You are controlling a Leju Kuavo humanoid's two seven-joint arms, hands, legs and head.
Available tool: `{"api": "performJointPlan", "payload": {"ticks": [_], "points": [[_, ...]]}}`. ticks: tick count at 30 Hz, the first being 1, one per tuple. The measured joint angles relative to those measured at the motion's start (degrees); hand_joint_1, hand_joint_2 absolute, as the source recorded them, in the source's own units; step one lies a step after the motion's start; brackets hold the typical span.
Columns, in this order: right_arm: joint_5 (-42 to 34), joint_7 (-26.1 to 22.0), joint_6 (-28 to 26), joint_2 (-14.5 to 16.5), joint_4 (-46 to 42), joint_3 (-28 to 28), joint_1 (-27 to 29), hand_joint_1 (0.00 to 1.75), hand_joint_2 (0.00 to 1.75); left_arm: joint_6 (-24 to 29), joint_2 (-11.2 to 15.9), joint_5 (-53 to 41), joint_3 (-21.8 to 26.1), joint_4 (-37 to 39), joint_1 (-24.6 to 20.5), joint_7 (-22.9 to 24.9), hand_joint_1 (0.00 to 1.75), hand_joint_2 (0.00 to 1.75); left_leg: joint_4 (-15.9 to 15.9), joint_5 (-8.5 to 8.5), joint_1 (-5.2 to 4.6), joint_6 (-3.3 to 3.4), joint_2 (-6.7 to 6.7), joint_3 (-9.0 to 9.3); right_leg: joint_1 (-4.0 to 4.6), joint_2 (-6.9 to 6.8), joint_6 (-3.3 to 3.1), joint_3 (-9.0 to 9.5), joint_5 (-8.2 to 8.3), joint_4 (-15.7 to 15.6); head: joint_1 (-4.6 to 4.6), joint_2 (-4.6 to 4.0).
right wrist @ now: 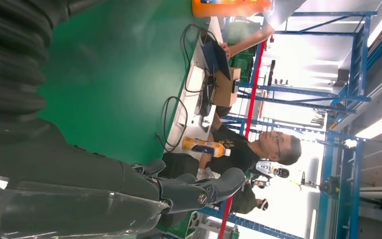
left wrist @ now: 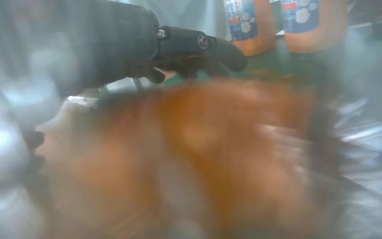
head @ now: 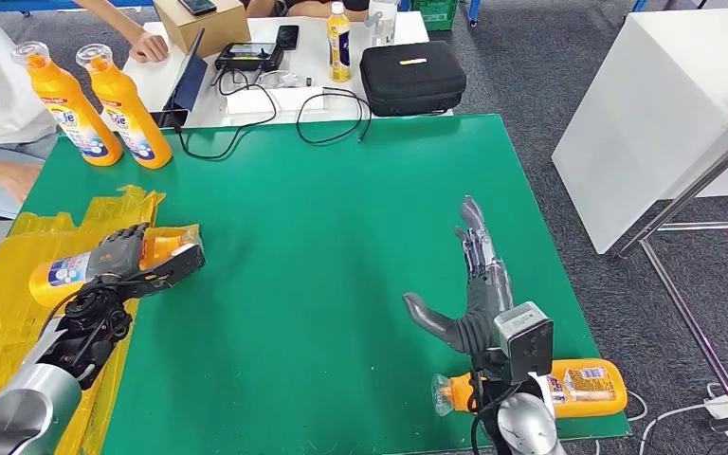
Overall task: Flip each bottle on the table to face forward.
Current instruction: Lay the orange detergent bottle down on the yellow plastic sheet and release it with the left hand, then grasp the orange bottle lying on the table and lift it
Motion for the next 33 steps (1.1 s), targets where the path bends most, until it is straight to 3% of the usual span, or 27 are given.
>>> {"api": "performJointPlan", "payload": {"ticks": [9,18,27,33], "points": [[0.0,0.1,-0.4,0.3,0.5,0.0,-0.5,0.00,1.75,-1.1,-0.2,2.0,1.4,0.4,0.0,0.6,0.00,1.75,0.0,0.00,0.00,0.00,0.00,0.01,0.00,0.00,0.00,0.01,0.00,0.0,-0.01,0.00],[-0.3,0.4,-0.6,0.6,1.0,0.0,-0.8,0.00,1.75,0.2,-0.3,4.6,3.6,0.4,0.1,-1.9,0.00,1.75,0.0,0.00,0.01,0.00,0.00,0.04,0.01,0.00,0.00,0.02,0.00,0.0,-0.01,0.00],[-0.8,0.5,-1.5,0.6,1.0,0.0,-0.5,0.00,1.75,2.9,-1.2,22.7,10.3,-2.9,0.7,-16.2,0.00,1.75,0.0,0.00,0.01,0.00,0.01,0.03,0.00,0.00,0.00,0.00,0.00,0.0,0.01,0.00],[-0.7,0.2,-2.6,0.6,1.0,-0.4,1.1,0.00,1.75,-2.3,-1.4,33.9,11.9,-14.2,2.3,-17.8,0.00,1.75,0.0,0.00,0.00,0.00,0.00,0.03,0.00,0.00,0.00,0.01,0.00,0.0,0.00,0.00]]}}
